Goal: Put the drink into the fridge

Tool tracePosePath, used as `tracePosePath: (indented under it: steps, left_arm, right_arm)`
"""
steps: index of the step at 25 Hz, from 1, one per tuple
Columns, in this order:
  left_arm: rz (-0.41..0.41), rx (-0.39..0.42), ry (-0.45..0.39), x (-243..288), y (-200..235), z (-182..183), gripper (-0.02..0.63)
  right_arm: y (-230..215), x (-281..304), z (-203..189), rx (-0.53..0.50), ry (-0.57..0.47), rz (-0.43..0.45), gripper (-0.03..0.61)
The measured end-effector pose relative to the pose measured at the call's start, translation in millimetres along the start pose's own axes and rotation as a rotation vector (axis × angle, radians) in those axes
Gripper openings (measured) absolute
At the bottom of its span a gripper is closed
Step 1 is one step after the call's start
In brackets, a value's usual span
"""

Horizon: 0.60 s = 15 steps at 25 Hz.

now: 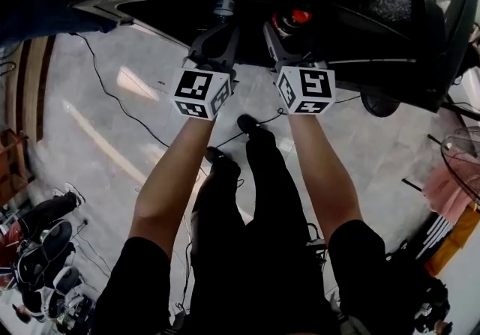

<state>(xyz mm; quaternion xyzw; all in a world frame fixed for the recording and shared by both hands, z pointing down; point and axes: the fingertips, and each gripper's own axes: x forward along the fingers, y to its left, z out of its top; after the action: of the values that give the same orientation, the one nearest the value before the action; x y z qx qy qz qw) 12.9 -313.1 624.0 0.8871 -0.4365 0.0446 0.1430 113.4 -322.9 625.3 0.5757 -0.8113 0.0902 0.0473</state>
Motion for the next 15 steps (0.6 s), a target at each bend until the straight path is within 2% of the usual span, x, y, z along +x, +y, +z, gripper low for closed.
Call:
tracePosePath:
  steps: [7, 15]
  left_arm:
    - [0.003, 0.029, -0.022, 27, 4, -7, 0.015]
    - [0.019, -0.004, -0.037, 36, 21, -17, 0.015]
  right_arm:
    - [-11, 20, -22, -0.031, 0.012, -0.030, 0.310]
    - [-12, 37, -40, -0.042, 0.029, -0.031, 0.310]
